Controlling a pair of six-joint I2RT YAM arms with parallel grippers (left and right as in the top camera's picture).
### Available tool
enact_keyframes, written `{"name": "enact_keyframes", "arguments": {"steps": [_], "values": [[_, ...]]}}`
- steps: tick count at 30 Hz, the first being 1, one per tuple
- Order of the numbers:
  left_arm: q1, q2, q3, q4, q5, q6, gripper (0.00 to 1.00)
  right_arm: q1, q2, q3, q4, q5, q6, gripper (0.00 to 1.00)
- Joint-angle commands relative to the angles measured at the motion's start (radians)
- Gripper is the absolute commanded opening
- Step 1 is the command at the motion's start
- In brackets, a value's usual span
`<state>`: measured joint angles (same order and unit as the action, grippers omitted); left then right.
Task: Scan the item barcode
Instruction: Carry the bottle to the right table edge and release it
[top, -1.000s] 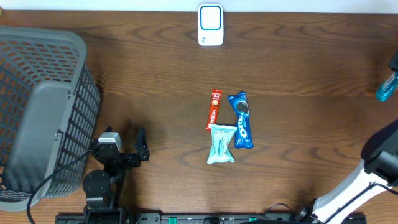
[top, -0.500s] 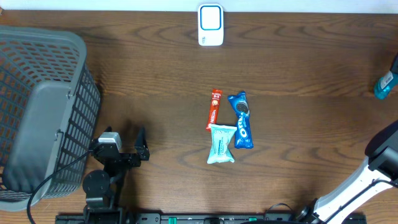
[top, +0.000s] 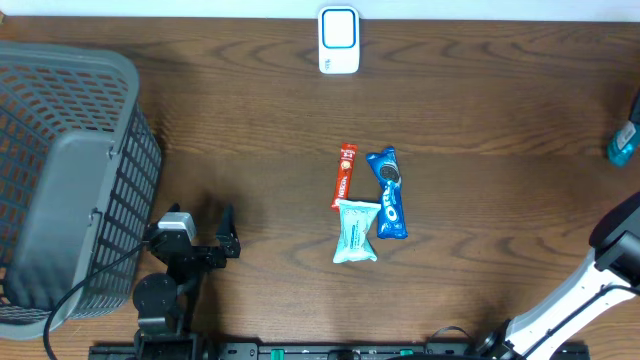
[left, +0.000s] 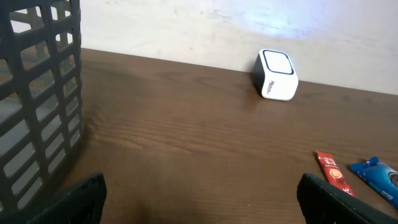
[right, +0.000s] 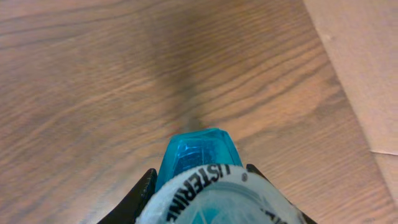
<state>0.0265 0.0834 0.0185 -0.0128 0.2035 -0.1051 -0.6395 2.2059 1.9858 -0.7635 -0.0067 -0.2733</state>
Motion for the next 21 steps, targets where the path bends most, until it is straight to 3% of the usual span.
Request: {"name": "enact_keyframes", "arguments": {"steps": [1, 4, 5, 6, 7, 8, 9, 21], "values": [[0.006, 0.0, -0.014, -0.036, 0.013, -0.005, 0.98, -0.014, -0.013, 0.007, 0.011, 0.027, -0.02, 0.31], [0.006, 0.0, -0.014, -0.036, 0.013, -0.005, 0.98, -0.014, -0.013, 0.007, 0.007, 0.028, -0.019, 0.41], [0.006, 0.0, -0.014, -0.036, 0.013, -0.005, 0.98, -0.014, -0.014, 0.007, 0.004, 0.027, -0.02, 0.53], [0.006, 0.0, -0.014, -0.036, 0.013, -0.005, 0.98, -0.013, -0.015, 0.008, 0.001, 0.027, -0.019, 0.74], [0.006, 0.0, -0.014, -0.036, 0.013, -0.005, 0.98, -0.013, -0.018, 0.008, -0.003, 0.027, -0.019, 0.82], [0.006, 0.0, -0.014, -0.036, 0.013, -0.005, 0.98, -0.013, -0.023, 0.008, -0.005, 0.028, -0.02, 0.84], [0.006, 0.0, -0.014, -0.036, 0.013, -0.005, 0.98, -0.014, -0.028, 0.008, -0.006, 0.034, -0.019, 0.99], [0.006, 0.0, -0.014, -0.036, 0.013, -0.005, 0.98, 0.037, -0.312, 0.008, 0.001, 0.012, 0.016, 0.99]]}}
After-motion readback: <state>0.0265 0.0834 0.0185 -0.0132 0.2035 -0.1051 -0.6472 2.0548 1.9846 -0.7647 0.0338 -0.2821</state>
